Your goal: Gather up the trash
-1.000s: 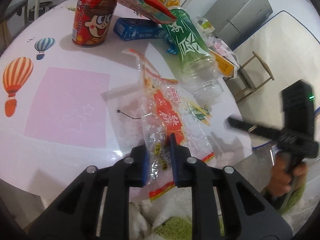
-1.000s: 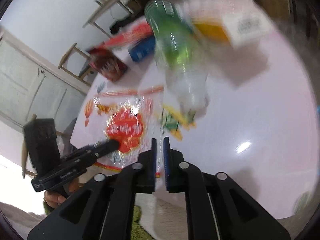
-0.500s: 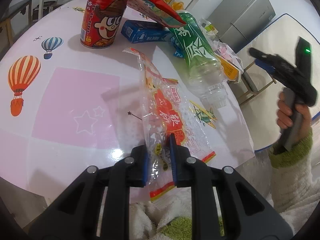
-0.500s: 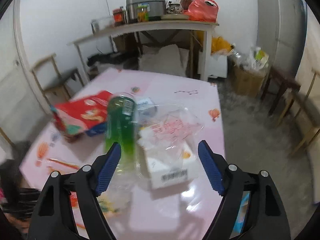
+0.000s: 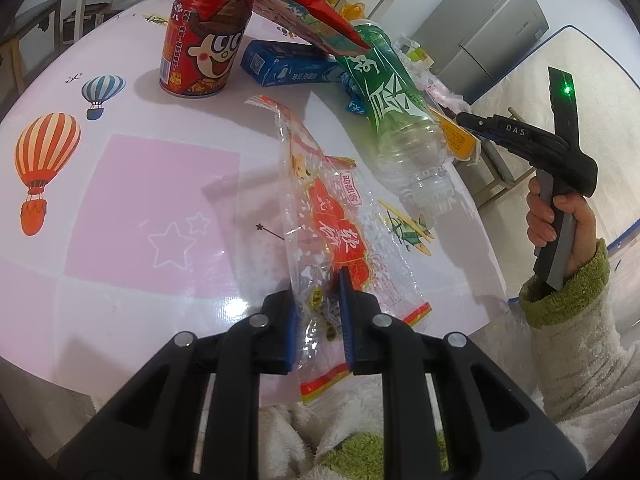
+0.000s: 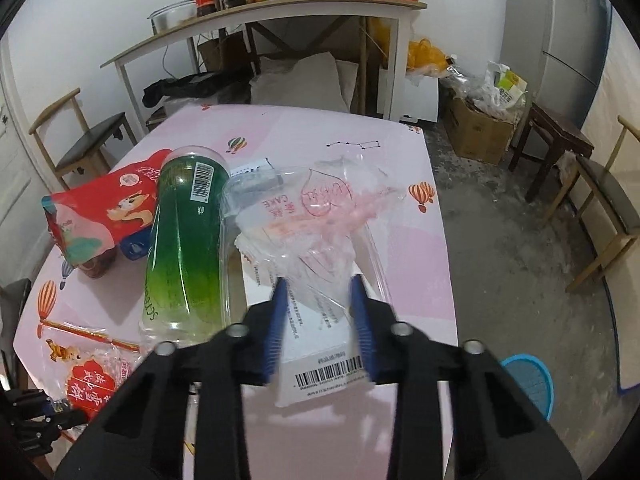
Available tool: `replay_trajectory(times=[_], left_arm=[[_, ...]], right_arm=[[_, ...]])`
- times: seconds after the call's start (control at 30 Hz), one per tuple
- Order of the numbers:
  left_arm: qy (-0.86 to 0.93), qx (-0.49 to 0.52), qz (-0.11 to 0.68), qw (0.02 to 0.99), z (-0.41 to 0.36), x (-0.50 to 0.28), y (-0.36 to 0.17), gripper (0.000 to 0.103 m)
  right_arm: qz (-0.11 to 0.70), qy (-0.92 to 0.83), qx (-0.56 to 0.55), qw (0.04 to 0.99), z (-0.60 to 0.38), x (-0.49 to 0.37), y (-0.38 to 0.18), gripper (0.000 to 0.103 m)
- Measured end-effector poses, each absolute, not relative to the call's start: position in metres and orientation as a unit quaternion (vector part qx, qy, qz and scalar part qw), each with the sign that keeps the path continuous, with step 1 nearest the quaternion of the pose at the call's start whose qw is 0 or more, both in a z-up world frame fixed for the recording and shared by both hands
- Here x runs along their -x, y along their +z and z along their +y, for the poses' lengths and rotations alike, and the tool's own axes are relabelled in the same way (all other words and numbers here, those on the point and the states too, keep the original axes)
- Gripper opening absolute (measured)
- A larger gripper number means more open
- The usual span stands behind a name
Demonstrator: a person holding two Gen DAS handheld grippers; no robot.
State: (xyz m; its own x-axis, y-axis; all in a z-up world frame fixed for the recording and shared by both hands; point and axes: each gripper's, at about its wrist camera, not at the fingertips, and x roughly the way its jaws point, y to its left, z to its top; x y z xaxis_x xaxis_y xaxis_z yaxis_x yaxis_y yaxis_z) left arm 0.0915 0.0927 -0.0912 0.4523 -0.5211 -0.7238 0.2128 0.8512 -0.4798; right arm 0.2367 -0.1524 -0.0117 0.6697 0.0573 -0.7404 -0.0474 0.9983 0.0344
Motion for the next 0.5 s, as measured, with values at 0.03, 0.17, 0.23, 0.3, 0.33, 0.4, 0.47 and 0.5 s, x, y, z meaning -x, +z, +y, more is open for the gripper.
replay_trajectory(times=[0.03, 0.17, 0.23, 0.3, 0.33, 0.4, 0.47, 0.5], left_arm=[[-0.219, 0.161, 0.474, 0.837, 0.092, -0.091, -0.091, 0.016], [-0.217, 0.159, 0.47, 0.84, 0.092, -0.09, -0.091, 0.014], [-0.217, 0.159, 0.471, 0.84, 0.093, -0.09, -0.091, 0.012], [-0.216, 0.158, 0.47, 0.841, 0.093, -0.091, -0.091, 0.011], [-0.215, 0.156, 0.47, 0.842, 0.092, -0.091, -0.092, 0.011], [-0.215, 0.156, 0.47, 0.841, 0.093, -0.091, -0.092, 0.011], [-0.214, 0.156, 0.471, 0.841, 0.093, -0.092, -0.092, 0.011], [-0.214, 0.156, 0.471, 0.842, 0.093, -0.093, -0.092, 0.011]], right_arm=[[0.403, 0.027, -0.002, 0.915, -0.152, -0.235, -0.011, 0.013], [0.384, 0.018, 0.013, 0.923, -0.15, -0.228, -0.006, 0.005], [0.377, 0.014, 0.016, 0.926, -0.15, -0.225, -0.002, 0.004], [0.37, 0.015, 0.019, 0.929, -0.15, -0.221, 0.003, 0.004], [0.368, 0.018, 0.02, 0.929, -0.15, -0.219, 0.005, 0.004], [0.372, 0.032, 0.024, 0.928, -0.148, -0.218, 0.008, 0.004], [0.374, 0.037, 0.023, 0.927, -0.148, -0.218, 0.01, 0.007], [0.377, 0.037, 0.021, 0.925, -0.15, -0.219, 0.01, 0.013]])
